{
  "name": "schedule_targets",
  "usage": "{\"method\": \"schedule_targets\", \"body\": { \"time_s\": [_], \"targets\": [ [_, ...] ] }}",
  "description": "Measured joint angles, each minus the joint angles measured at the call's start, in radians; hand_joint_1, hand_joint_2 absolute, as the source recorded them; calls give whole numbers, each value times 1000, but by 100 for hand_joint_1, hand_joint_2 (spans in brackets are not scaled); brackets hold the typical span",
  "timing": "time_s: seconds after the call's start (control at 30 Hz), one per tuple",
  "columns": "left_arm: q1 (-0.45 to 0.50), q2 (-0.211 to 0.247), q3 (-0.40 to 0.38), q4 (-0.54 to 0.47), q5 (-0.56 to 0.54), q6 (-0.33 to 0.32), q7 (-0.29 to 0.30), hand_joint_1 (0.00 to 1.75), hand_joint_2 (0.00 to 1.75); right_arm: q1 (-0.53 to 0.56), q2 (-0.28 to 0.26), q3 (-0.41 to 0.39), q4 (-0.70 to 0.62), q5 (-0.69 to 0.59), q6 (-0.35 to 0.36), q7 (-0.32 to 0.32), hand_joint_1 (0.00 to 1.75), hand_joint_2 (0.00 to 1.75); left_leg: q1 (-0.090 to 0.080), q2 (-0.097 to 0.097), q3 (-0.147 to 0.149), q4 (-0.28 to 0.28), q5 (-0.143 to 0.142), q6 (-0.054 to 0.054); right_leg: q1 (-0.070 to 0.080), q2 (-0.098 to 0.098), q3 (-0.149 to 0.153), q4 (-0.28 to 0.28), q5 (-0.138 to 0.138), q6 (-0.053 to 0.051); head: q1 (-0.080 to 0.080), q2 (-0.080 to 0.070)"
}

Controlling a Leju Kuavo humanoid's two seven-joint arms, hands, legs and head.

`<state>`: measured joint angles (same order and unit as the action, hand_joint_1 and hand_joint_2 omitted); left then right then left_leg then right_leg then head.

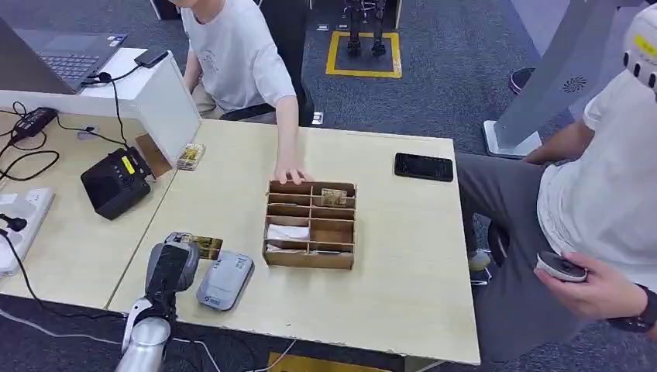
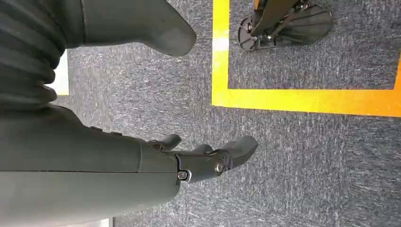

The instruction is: Pass the card to the sensor for recognition and then transmit it.

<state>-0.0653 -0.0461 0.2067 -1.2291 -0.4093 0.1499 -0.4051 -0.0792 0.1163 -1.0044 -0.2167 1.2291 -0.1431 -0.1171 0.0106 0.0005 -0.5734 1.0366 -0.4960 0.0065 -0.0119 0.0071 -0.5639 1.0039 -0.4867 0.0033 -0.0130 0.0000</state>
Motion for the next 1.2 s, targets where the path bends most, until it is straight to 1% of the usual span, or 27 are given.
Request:
{"method": "schedule_targets", "body": {
  "time_s": [0.13,0.23,0.4,0.53,0.6,0.73,0.9,1.0,1.2],
  "targets": [
    [26,10,-10,-3,4,-11,1,175,175,0,0,-10,0,-1,-5,0,0,175,0,0,0,0,0,0,0,0,0,0,0,0,0,0],
    [51,16,-20,-27,-11,-11,1,175,175,1,1,-18,0,-8,-12,0,0,175,0,0,0,0,0,0,0,0,0,0,0,0,0,0],
    [83,20,-34,-64,-32,-1,1,175,175,2,2,-25,0,-13,-14,0,0,175,0,0,0,0,0,0,0,0,0,0,0,0,0,0],
    [88,26,-34,-76,-59,23,9,175,175,3,2,-29,0,-13,-14,-1,0,175,0,0,0,0,0,0,0,0,0,0,0,0,0,0],
    [88,30,-34,-76,-82,36,13,175,175,3,3,-31,0,-13,-14,-4,0,175,0,0,0,0,0,0,0,-1,0,0,0,0,0,0],
    [96,35,-38,-74,-142,40,13,175,175,3,5,-37,0,-12,-14,-6,0,175,0,0,0,0,0,0,0,0,0,0,0,0,0,0],
    [97,35,-85,-51,-267,84,34,175,175,2,6,-38,0,-11,-14,-6,0,175,0,0,0,0,0,0,0,-1,0,0,0,0,0,0],
    [94,35,-106,-34,-281,90,34,175,175,3,7,-38,0,-11,-14,-9,0,175,0,0,0,0,0,0,0,-1,0,0,0,0,0,0],
    [93,35,-125,-13,-292,89,38,175,175,3,7,-39,0,-9,-13,-13,0,175,0,0,0,0,0,0,0,-1,1,0,0,0,0,0]
  ]
}}
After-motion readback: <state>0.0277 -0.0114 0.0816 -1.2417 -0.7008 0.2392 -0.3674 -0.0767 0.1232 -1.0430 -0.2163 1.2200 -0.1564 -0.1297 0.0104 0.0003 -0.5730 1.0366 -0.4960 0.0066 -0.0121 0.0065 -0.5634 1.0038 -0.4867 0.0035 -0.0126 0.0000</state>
